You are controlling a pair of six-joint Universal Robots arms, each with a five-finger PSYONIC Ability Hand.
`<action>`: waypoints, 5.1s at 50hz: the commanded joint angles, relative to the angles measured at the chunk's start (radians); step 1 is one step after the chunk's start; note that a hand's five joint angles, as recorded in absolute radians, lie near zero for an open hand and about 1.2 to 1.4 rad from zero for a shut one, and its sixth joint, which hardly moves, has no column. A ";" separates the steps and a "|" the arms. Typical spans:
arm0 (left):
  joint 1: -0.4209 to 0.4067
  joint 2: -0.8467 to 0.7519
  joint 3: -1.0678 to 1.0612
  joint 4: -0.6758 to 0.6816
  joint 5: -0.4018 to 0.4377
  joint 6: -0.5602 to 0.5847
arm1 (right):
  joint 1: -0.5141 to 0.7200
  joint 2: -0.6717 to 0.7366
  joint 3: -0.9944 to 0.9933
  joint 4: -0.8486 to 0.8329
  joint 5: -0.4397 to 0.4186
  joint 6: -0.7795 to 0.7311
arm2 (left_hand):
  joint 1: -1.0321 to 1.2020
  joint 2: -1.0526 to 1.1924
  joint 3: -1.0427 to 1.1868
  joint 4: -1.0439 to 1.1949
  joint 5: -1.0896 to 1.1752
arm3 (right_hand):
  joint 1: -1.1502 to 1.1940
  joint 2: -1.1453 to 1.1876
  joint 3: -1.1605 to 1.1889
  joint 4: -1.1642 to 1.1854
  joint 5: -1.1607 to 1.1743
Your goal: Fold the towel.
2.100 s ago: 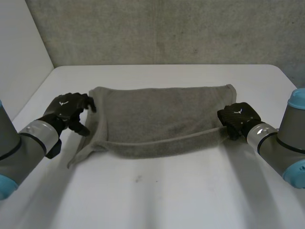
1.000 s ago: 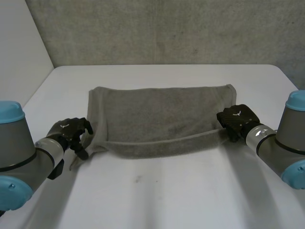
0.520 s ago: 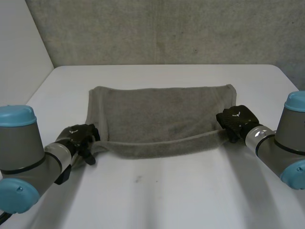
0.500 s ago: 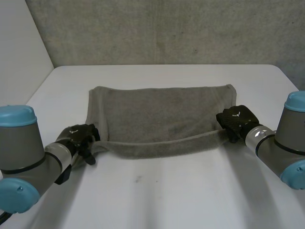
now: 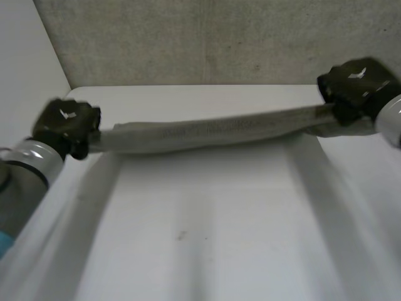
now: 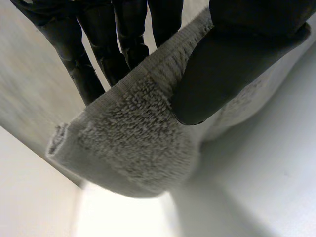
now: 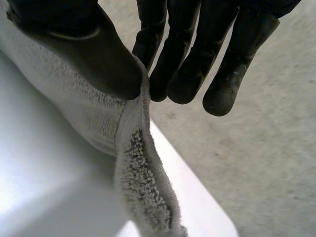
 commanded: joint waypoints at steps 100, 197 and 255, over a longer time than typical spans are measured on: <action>0.012 -0.162 0.016 0.041 0.049 -0.155 | -0.099 0.228 0.181 -0.098 -0.029 -0.040 | -1.008 -1.042 -1.041 -1.042 -1.023 | -1.155 -1.133 -1.160 -1.168 -1.169; -0.075 -0.134 -0.061 0.166 0.037 -0.161 | 0.157 0.248 0.408 -0.431 0.015 0.063 | -1.008 -1.042 -1.041 -1.042 -1.023 | -1.043 -1.020 -1.047 -1.056 -1.056; -0.226 -0.190 0.078 0.118 0.017 -0.364 | 0.429 0.336 -0.092 -0.175 0.052 0.532 | -1.005 -1.038 -1.037 -1.038 -1.019 | -1.155 -1.133 -1.160 -1.168 -1.169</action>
